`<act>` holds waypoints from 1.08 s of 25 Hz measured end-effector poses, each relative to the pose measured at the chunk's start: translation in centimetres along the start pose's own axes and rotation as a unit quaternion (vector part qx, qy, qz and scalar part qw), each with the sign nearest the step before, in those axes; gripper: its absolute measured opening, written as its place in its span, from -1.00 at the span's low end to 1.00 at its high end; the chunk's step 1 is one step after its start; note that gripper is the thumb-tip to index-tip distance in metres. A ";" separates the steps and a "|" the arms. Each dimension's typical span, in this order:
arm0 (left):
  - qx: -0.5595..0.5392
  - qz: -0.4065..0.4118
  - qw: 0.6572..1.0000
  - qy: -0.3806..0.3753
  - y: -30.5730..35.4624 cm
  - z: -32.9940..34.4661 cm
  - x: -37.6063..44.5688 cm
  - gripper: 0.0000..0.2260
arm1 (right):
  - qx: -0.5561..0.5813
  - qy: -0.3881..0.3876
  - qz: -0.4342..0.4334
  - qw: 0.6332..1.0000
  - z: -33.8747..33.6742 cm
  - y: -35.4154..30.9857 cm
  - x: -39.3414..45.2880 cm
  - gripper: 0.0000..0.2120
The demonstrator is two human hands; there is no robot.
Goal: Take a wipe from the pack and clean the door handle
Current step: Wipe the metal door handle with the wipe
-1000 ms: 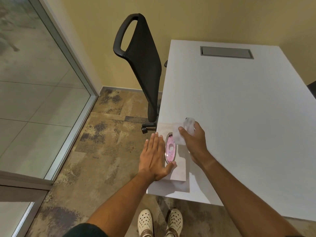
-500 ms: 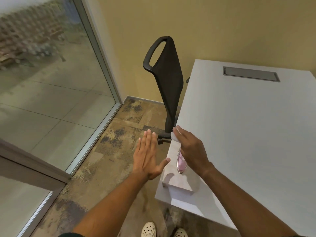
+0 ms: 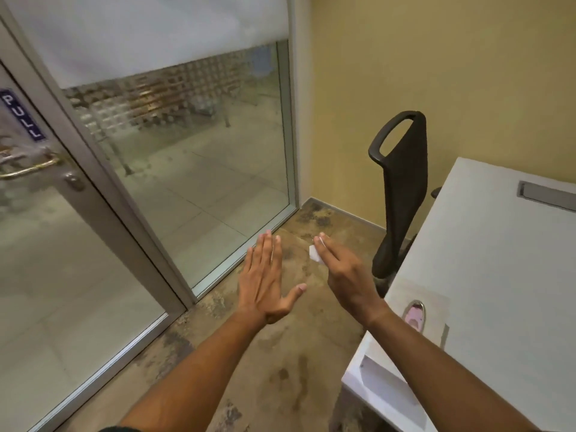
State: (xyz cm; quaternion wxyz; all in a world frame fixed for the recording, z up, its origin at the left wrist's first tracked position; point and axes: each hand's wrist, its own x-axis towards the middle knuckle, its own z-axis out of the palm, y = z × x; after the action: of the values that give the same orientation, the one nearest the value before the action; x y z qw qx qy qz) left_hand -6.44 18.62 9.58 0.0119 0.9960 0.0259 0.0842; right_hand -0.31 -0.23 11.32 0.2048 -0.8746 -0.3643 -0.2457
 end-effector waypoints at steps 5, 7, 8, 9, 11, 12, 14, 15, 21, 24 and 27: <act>0.013 -0.065 0.996 0.056 -9.2 -3.1 -2.8 -0.04 | 0.009 0.016 -0.091 0.996 2.7 -8.2 5.7 -0.58; 0.016 -0.087 0.993 0.076 -13.2 -4.5 -4.2 -0.03 | 0.017 0.017 -0.114 0.993 3.9 -11.9 7.8 -0.61; 0.015 -0.099 0.991 0.086 -15.6 -5.1 -5.1 -0.03 | 0.026 0.017 -0.126 0.992 4.7 -14.1 9.0 -0.60; 0.016 -0.110 0.989 0.093 -17.7 -5.7 -5.8 -0.03 | 0.033 0.019 -0.140 0.989 5.5 -16.1 10.1 -0.59; 0.022 -0.133 0.986 0.098 -21.9 -6.7 -7.4 -0.03 | 0.041 0.021 -0.177 0.983 6.8 -20.0 12.2 -0.60; 0.026 -0.145 0.984 0.099 -23.8 -7.0 -8.3 -0.02 | 0.043 0.018 -0.193 0.980 7.4 -21.7 13.2 -0.56; 0.033 -0.168 0.979 0.106 -27.7 -7.6 -10.2 -0.02 | 0.051 0.021 -0.225 0.973 9.0 -25.1 15.3 -0.48; 0.038 -0.180 0.977 0.105 -29.4 -7.8 -11.0 -0.02 | 0.054 0.026 -0.238 0.970 9.8 -26.6 16.3 -0.48; 0.062 -0.249 0.959 0.118 -38.5 -8.6 -13.8 -0.04 | 0.088 0.044 -0.298 0.949 15.0 -34.0 22.5 -0.53; 0.066 -0.273 0.951 0.126 -42.7 -8.5 -13.4 -0.04 | 0.101 0.047 -0.322 0.940 18.0 -36.3 26.1 -0.54; 0.088 -0.298 0.943 0.117 -47.1 -8.5 -11.5 -0.04 | 0.120 0.063 -0.329 0.934 21.1 -37.9 30.2 -0.53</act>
State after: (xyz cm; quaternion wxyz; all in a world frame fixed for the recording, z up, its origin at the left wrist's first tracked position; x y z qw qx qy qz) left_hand -21.57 65.20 14.75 -0.0540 0.9228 0.3304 0.1905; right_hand -3.82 51.93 18.83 0.2389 -0.6572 -0.6450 -0.3083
